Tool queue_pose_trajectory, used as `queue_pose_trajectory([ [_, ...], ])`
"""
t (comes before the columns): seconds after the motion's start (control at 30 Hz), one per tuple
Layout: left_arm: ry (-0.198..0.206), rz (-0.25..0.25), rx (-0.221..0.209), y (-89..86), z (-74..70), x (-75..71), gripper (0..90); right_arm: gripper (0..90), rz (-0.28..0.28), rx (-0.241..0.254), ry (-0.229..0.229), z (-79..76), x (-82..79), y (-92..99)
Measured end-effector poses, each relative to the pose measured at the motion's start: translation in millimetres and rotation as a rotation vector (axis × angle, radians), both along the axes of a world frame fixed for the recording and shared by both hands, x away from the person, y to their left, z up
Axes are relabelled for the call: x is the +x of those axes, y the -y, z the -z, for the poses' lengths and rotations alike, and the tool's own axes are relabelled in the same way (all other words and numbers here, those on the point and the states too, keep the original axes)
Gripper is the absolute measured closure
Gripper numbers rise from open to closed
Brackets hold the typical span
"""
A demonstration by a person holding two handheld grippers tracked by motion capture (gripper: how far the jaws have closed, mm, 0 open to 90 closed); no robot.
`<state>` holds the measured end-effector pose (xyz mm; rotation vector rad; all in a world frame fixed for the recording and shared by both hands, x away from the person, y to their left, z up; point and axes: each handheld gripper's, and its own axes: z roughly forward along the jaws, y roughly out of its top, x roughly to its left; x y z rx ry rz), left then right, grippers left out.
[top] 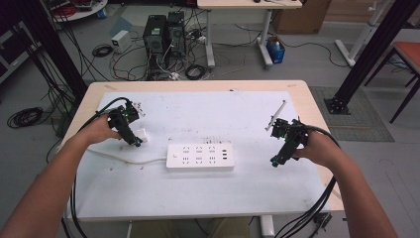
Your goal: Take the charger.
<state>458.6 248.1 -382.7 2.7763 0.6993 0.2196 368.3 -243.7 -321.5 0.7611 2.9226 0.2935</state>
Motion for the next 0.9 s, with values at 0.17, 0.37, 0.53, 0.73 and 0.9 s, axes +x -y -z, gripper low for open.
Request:
queue_pose_trajectory([
  [0.17, -0.033, 0.017, 0.018, 1.0, 13.1, 6.4, 4.0, 1.5, 0.001, 0.002, 0.003, -0.8, 0.3, 1.2],
  [0.37, -0.046, 0.039, 0.029, 1.2, 20.8, 10.5, 13.3, 1.5, 0.019, 0.009, 0.006, -2.2, 1.8, 4.6],
  [0.53, -0.039, 0.023, 0.038, 1.4, 23.0, 12.6, 14.2, 1.5, 0.019, 0.007, 0.001, -1.6, 2.4, 5.8],
  [0.73, -0.041, 0.020, 0.032, -0.7, 25.1, 12.8, 20.6, 1.5, 0.023, 0.009, 0.001, -1.3, 2.7, 6.4],
  [0.9, -0.044, 0.018, 0.023, -3.2, 27.2, 11.4, 28.5, 1.5, 0.020, 0.009, -0.002, -1.8, 3.3, 5.7],
])
